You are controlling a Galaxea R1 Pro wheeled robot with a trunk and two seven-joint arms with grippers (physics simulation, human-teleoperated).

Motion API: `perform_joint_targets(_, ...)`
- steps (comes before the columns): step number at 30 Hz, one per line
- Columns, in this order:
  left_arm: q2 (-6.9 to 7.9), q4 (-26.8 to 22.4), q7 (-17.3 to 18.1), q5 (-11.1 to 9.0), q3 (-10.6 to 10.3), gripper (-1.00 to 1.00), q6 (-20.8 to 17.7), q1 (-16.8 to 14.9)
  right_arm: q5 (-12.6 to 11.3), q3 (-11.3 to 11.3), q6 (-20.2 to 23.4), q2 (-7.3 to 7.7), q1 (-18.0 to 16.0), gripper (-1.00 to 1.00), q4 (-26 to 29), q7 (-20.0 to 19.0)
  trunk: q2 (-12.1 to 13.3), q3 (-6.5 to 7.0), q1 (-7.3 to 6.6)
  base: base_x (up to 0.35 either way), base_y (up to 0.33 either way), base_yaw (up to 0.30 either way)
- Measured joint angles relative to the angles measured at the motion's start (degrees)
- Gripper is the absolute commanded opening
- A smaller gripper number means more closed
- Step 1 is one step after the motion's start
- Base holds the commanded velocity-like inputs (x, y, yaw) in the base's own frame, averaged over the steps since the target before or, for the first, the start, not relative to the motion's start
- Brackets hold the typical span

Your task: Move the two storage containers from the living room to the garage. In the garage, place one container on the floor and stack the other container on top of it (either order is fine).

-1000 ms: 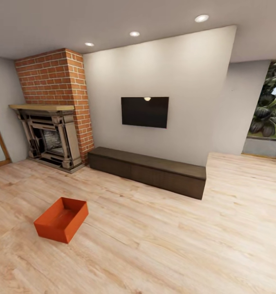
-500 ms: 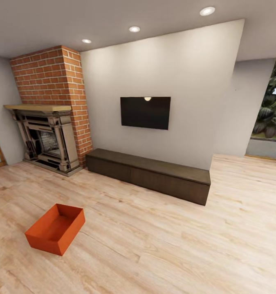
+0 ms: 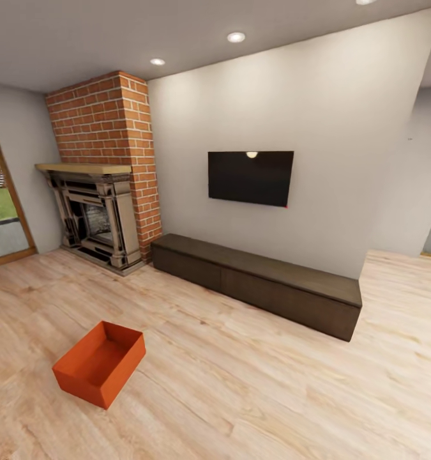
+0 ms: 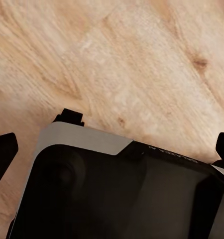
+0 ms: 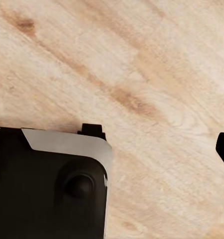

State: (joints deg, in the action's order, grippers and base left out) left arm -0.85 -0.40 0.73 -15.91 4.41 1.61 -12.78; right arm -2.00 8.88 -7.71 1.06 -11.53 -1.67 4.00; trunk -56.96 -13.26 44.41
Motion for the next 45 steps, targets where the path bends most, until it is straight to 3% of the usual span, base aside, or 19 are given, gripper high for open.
perform_joint_targets(12, -0.01, -0.01, 0.0, 0.03, -0.01, 1.0, -0.05, 0.0, -0.03, 0.0, 0.29, 0.0, 0.0, 1.0, 0.0, 0.0, 0.0, 0.0, 0.0, 0.319, -0.026, 0.269)
perform_joint_targets(24, -0.02, 0.02, 0.02, 0.11, -0.08, 1.0, -0.1, 0.0, -0.07, 0.0, 0.3, 0.0, 0.0, 1.0, 0.0, 0.02, 0.0, 0.0, 0.01, 0.295, -0.191, 0.257)
perform_joint_targets(45, -0.02, 0.08, 0.01, 0.11, -0.08, 1.0, -0.1, -0.01, -0.03, 0.0, 0.2, 0.01, 0.01, 1.0, 0.0, 0.02, -0.01, 0.0, 0.01, 0.286, -0.229, 0.02)
